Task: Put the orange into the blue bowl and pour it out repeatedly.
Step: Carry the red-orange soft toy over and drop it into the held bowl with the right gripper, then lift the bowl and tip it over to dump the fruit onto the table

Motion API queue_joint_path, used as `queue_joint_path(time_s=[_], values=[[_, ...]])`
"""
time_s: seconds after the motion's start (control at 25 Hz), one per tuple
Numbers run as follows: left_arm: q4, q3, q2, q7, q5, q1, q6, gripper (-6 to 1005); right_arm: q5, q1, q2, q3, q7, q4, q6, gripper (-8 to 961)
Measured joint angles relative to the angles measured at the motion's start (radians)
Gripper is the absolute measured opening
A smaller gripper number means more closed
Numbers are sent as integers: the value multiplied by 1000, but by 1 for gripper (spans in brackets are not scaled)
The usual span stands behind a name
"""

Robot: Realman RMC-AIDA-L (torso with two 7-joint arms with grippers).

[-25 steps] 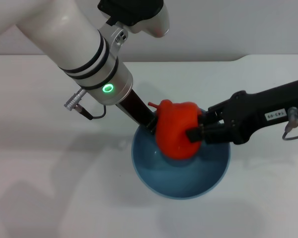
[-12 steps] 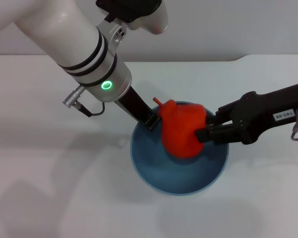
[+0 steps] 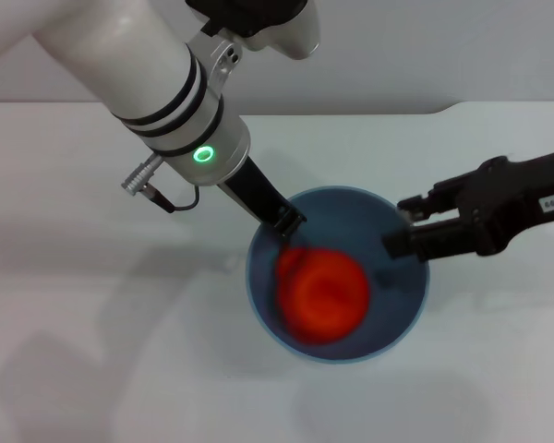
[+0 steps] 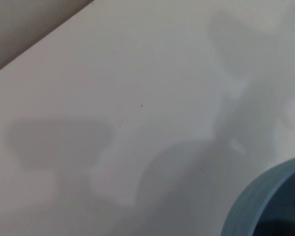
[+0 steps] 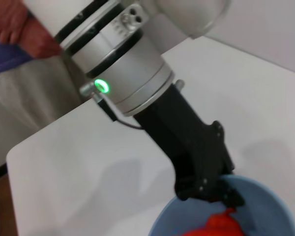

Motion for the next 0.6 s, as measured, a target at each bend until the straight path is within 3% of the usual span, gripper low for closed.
queue_joint_path(time_s=[0.28, 0.6], values=[[0, 9, 0, 4, -1, 16, -51, 0, 43, -27, -2, 189, 26, -10, -17, 482], [52, 31, 10, 30, 1, 134, -354, 0, -100, -99, -16, 424, 34, 29, -90, 535]])
